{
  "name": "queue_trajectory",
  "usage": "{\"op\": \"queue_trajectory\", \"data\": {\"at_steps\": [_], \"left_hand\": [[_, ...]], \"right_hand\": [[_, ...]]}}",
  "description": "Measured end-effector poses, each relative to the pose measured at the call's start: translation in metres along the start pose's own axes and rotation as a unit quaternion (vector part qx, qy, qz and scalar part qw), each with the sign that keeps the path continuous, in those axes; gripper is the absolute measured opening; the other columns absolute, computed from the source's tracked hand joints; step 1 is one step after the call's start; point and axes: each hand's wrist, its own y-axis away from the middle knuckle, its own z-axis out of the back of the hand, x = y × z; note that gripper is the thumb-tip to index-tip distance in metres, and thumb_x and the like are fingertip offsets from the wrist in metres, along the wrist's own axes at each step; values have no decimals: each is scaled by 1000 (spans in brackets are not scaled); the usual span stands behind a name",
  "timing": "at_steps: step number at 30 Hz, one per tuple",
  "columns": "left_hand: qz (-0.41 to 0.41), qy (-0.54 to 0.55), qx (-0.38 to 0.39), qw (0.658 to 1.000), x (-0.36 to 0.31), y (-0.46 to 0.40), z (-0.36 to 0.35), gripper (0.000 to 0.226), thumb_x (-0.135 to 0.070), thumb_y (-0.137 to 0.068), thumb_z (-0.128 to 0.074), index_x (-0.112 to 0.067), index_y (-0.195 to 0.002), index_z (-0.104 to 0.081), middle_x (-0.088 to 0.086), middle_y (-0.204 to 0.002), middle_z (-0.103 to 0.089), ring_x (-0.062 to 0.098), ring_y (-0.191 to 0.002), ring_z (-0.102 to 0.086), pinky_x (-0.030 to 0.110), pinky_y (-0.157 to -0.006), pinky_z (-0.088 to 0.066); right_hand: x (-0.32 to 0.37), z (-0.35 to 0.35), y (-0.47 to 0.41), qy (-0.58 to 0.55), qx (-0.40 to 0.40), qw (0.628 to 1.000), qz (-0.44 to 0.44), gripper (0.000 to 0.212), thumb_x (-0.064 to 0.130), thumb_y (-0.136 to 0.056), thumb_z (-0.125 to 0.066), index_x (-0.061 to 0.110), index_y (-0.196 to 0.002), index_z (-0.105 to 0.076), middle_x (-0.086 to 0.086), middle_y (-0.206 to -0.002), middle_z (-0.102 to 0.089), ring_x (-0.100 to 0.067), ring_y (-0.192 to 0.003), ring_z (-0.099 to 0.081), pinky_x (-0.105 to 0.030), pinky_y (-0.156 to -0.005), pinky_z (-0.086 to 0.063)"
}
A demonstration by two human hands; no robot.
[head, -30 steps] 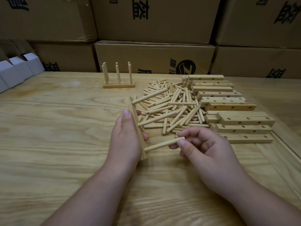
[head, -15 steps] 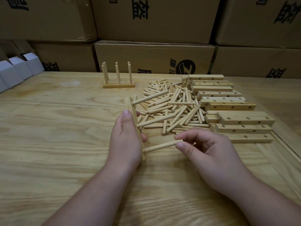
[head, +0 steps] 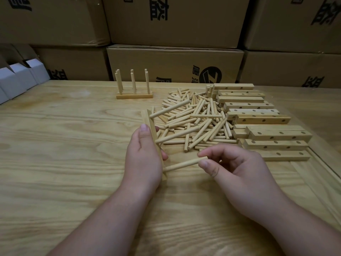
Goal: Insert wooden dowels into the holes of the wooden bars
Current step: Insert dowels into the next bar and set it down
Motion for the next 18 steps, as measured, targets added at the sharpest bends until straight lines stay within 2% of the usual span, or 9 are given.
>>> {"op": "queue_trajectory", "data": {"at_steps": [3,5,8,11,14,18], "left_hand": [[1,1,8,1000,0,0,1,45,-54,-106,-25,-33,-97,-63,-8,-49,-61,-1,-46,-55,13,-44,-40],[0,-2,13,1000,1,1,1,44,-56,-105,-24,-36,-97,-63,-8,-51,-61,-1,-47,-56,18,-47,-42],[-3,7,15,1000,2,2,1,43,-57,-105,-24,-41,-94,-62,-7,-52,-62,1,-47,-57,19,-44,-43],[-5,35,21,999,1,3,0,42,-59,-103,-25,-40,-98,-62,-5,-55,-64,5,-48,-59,18,-41,-45],[-1,96,27,995,-1,4,0,40,-55,-105,-28,-34,-100,-61,-1,-59,-67,9,-50,-60,21,-41,-46],[62,223,87,969,-10,2,1,33,-46,-108,-34,-23,-106,-57,6,-75,-74,21,-64,-72,34,-52,-56]], "right_hand": [[-4,2,-3,-2,-4,1000,-17,9,25,-80,-77,31,-86,-78,12,-77,-71,0,-65,-60,-10,-61,-46],[-6,2,-3,7,-5,1000,-22,12,18,-82,-77,29,-86,-78,12,-77,-71,1,-66,-60,-10,-61,-46],[-3,0,-1,-11,-5,1000,-11,11,29,-79,-75,33,-89,-77,8,-78,-70,-9,-67,-62,-16,-61,-51],[-3,-4,2,-59,-10,998,-4,29,35,-76,-72,33,-105,-72,0,-83,-68,-21,-77,-64,-27,-69,-56],[-7,-6,1,-87,-23,996,-23,49,42,-73,-70,29,-120,-61,-2,-83,-68,-16,-77,-65,-26,-76,-55],[-10,-6,-3,-61,-36,997,-44,41,46,-70,-69,26,-107,-68,2,-76,-68,-11,-70,-63,-23,-68,-54]]}}
